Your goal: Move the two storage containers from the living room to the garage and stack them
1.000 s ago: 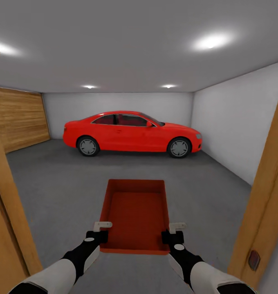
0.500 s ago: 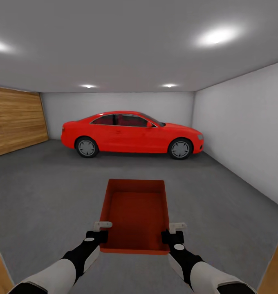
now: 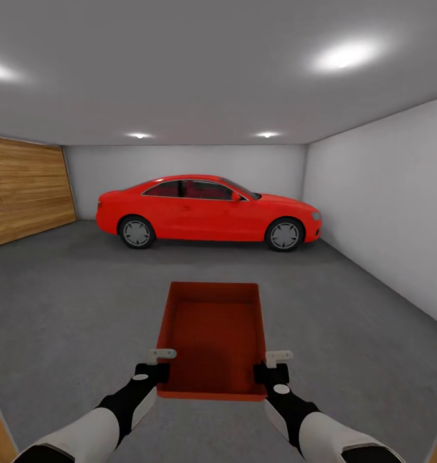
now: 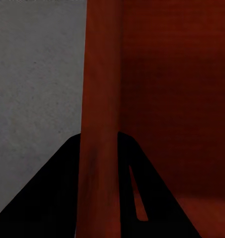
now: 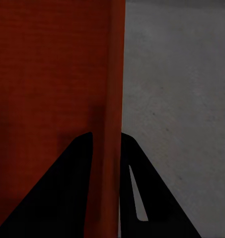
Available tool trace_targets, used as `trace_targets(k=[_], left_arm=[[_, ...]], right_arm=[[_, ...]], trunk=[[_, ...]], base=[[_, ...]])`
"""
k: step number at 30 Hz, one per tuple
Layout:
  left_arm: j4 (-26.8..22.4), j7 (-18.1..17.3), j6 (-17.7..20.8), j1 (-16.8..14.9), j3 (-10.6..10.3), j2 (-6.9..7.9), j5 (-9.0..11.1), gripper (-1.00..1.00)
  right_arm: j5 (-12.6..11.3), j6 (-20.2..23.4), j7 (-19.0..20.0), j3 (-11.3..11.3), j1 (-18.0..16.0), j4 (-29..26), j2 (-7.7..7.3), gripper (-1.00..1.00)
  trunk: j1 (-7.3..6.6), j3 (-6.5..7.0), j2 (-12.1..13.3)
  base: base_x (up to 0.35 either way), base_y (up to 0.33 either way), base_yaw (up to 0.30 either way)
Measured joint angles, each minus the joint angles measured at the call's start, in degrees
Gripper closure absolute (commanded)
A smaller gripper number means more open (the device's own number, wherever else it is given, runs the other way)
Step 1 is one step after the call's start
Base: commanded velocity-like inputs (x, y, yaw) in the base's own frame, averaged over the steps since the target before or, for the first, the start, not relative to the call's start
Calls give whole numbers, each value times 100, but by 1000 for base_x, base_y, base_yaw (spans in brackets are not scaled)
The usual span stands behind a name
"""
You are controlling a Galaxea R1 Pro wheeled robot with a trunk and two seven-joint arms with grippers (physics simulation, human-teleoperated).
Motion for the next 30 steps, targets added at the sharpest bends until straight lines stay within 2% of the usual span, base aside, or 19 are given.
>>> trace_targets(k=[7, 30], left_arm=[[5, 1, 0, 0, 9, -4, -6, 100], [9, 1, 0, -1, 5, -3, 2, 100]], right_arm=[[-3, 2, 0, 3, 0, 2, -1, 100], [3, 10, 0, 1, -1, 0, -1, 100]], trunk=[[-2, 0, -1], [-3, 0, -1]], base=[[105, 2, 0], [311, 0, 0]])
